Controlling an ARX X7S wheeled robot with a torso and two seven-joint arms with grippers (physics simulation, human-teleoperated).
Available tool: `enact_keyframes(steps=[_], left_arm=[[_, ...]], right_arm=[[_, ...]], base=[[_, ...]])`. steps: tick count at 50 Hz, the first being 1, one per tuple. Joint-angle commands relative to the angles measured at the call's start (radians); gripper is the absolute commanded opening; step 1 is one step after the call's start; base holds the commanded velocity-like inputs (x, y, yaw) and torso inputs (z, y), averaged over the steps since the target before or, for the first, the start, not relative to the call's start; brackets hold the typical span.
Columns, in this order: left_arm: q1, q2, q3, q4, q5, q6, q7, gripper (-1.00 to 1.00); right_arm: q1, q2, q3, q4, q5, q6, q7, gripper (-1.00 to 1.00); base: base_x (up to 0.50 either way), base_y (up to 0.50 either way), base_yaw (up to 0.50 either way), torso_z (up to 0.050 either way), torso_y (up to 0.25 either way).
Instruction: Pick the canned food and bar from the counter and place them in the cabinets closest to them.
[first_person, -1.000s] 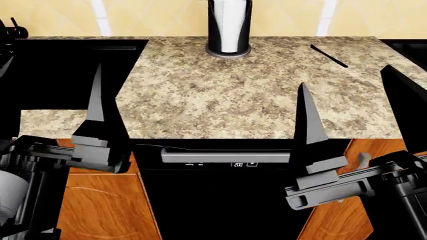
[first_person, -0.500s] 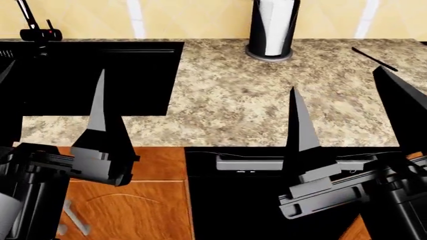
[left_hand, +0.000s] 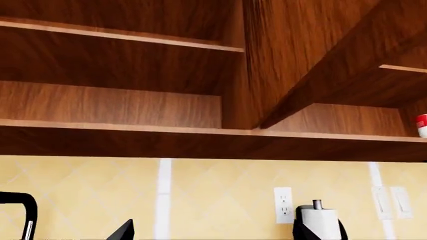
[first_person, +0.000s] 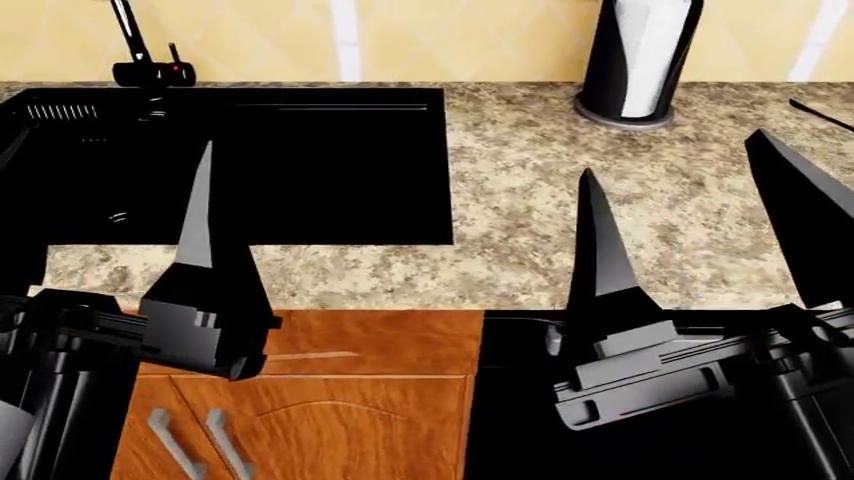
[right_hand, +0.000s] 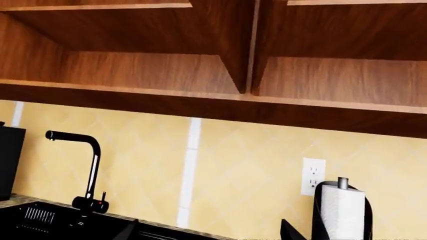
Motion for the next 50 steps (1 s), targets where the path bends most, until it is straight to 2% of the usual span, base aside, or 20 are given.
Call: enact_keyframes(steps=[1, 50], left_arm=[[-0.005, -0.023, 0.022, -0.007, -0.007, 0.025, -0.017, 1.0], [-0.022, -0.105, 0.091, -0.01, -0.01, 0.098, -0.082, 1.0]], right_arm=[[-0.009, -0.001, -0.032, 0.0, -0.047, 0.0, 0.0, 1.0], [0.009, 0.017, -0.093, 0.0, -0.093, 0.0, 0.0, 1.0]], base=[[0.0, 0.5, 0.0, 0.0, 0.0], [0.03, 0.5, 0.0, 0.0, 0.0]])
